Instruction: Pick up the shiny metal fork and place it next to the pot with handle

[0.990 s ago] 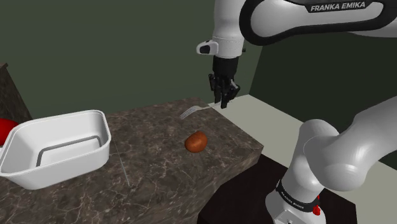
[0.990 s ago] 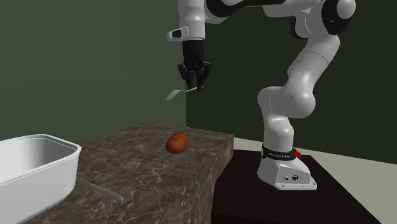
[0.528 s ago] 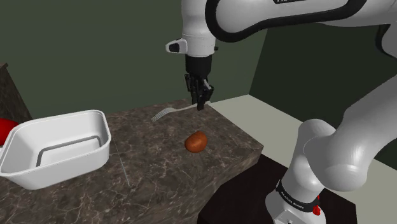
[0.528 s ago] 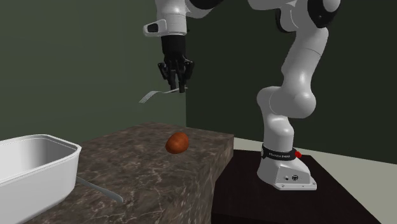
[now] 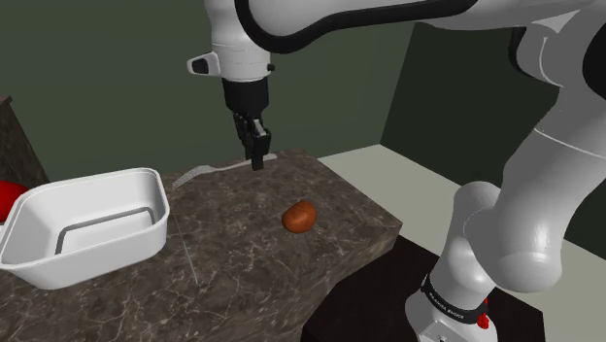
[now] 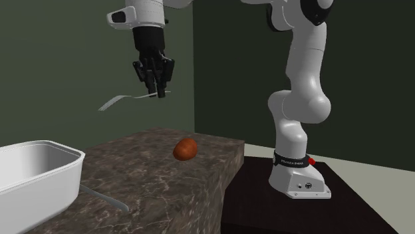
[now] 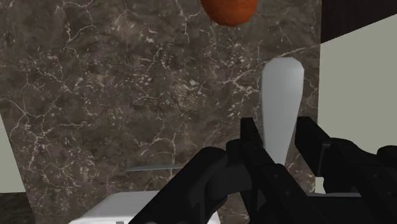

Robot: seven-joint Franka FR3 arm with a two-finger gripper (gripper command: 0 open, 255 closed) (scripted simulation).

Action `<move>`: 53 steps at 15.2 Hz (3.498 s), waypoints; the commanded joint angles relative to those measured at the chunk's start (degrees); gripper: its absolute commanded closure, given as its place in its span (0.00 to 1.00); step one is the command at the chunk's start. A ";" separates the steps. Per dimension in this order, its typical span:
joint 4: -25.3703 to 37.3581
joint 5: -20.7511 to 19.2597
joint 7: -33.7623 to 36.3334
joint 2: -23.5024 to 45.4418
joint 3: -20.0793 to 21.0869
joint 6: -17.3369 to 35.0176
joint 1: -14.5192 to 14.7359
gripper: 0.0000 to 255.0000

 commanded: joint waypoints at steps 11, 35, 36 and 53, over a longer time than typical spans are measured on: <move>11.53 -1.38 5.18 13.72 2.48 1.73 2.24 1.00; -2.06 -2.51 6.77 17.68 2.25 19.16 2.22 1.00; -2.46 -2.59 6.86 17.99 2.23 19.85 2.22 1.00; -5.96 -3.73 7.96 22.01 2.00 27.28 2.32 1.00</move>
